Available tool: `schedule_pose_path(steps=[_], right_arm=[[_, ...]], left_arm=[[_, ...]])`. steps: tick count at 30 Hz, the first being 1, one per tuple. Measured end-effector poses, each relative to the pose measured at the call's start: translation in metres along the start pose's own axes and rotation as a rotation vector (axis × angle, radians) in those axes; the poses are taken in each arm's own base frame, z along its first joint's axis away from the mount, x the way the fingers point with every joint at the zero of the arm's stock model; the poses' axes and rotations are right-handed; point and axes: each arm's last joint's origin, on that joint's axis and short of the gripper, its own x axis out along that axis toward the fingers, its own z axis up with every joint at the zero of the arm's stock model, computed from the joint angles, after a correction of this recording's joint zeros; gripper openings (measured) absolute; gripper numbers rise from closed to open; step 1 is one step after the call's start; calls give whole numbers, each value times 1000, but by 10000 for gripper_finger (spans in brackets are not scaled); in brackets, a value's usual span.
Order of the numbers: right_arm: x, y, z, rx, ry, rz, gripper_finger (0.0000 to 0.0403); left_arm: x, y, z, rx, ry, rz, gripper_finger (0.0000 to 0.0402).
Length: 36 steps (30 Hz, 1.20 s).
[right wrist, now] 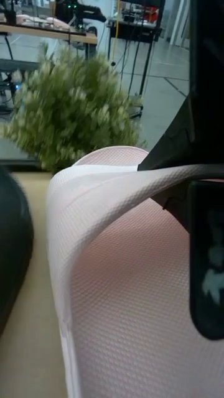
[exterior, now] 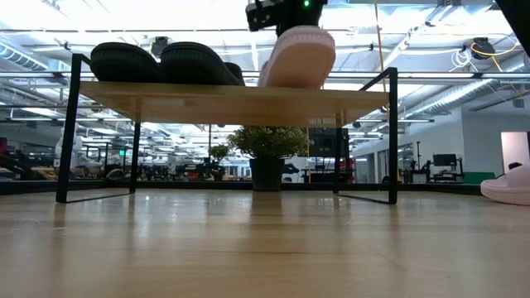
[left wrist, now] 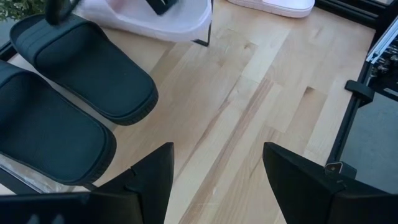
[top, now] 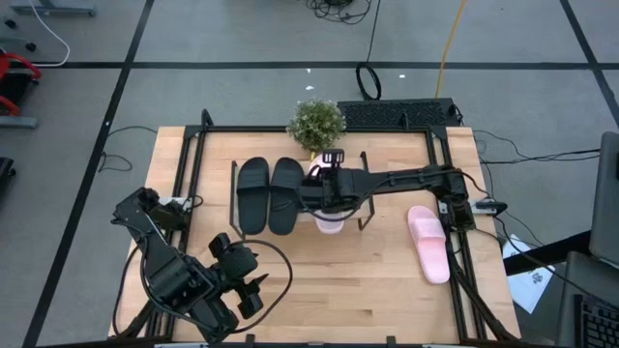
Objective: Pick and place slides into the shelf
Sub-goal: Put the bottom pink slide on the shelf
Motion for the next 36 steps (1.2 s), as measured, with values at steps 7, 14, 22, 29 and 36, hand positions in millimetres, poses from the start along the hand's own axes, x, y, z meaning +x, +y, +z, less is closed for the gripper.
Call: schedule_pose_path(steps=[7, 14, 22, 29, 36], right_arm=[[2, 2, 3, -4, -23, -1, 0], [4, 0, 7, -3, -47, -2, 0], [12, -8, 6, 22, -28, -5, 0], [13, -8, 7, 33, -37, 17, 0], [13, -8, 8, 46, -49, 38, 0]], left_arm=[[0, 0, 0, 0, 0, 0, 243], [0, 0, 0, -5, 0, -1, 243], [0, 0, 0, -5, 0, -1, 243], [0, 0, 0, 0, 0, -1, 243], [0, 0, 0, 3, 0, -1, 243]])
